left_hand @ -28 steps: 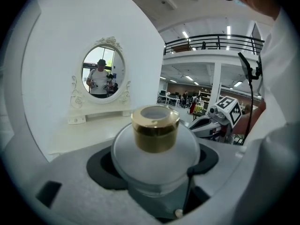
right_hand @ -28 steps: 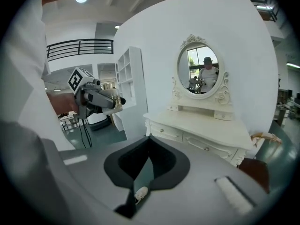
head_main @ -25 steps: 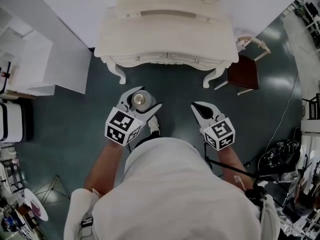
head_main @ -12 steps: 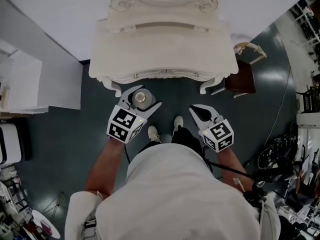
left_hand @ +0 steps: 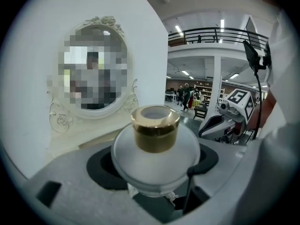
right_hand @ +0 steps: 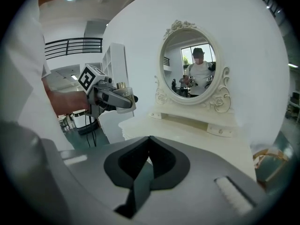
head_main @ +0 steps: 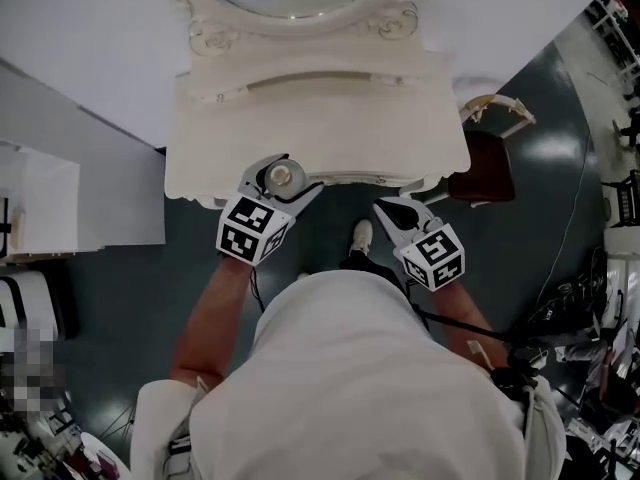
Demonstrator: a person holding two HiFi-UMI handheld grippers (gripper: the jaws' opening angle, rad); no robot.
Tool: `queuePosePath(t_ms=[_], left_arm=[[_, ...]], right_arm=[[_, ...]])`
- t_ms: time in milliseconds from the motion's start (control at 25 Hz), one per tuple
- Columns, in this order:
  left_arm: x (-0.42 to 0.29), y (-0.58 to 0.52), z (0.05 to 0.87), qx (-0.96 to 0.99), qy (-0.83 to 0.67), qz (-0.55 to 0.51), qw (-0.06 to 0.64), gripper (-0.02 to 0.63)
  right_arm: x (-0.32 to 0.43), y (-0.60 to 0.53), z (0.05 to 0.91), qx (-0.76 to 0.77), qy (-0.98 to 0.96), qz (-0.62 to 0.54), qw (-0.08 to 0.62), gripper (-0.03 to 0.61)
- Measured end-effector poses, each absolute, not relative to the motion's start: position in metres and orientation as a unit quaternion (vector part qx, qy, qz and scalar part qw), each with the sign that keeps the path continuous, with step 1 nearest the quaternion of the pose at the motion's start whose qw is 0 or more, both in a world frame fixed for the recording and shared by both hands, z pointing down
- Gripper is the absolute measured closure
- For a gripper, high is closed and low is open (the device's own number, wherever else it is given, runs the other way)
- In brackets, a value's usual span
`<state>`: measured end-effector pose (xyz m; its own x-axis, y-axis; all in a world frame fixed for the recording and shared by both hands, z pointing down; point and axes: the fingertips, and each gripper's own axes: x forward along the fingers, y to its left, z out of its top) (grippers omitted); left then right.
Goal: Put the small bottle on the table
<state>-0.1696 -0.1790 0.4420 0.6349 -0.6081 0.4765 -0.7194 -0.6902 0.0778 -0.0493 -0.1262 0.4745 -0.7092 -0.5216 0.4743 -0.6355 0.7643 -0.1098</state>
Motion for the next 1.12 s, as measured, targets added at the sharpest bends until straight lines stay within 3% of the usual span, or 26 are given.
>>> queuePosePath(t_ms=[480,1120], left_arm=[[-0.063,-0.367,0.456,0.891,-0.379,0.223,0.116,0.273],[0.009,-0.531,0.493,0.894,-0.347,0.264,0.107,0.273]], right_arm=[[0.078,-0.26,0.474,0.344,-0.905,0.13,0.215,0.578],[0.167,-0.293,0.476,0.48,-0.835,0.187,0.192,0.578]])
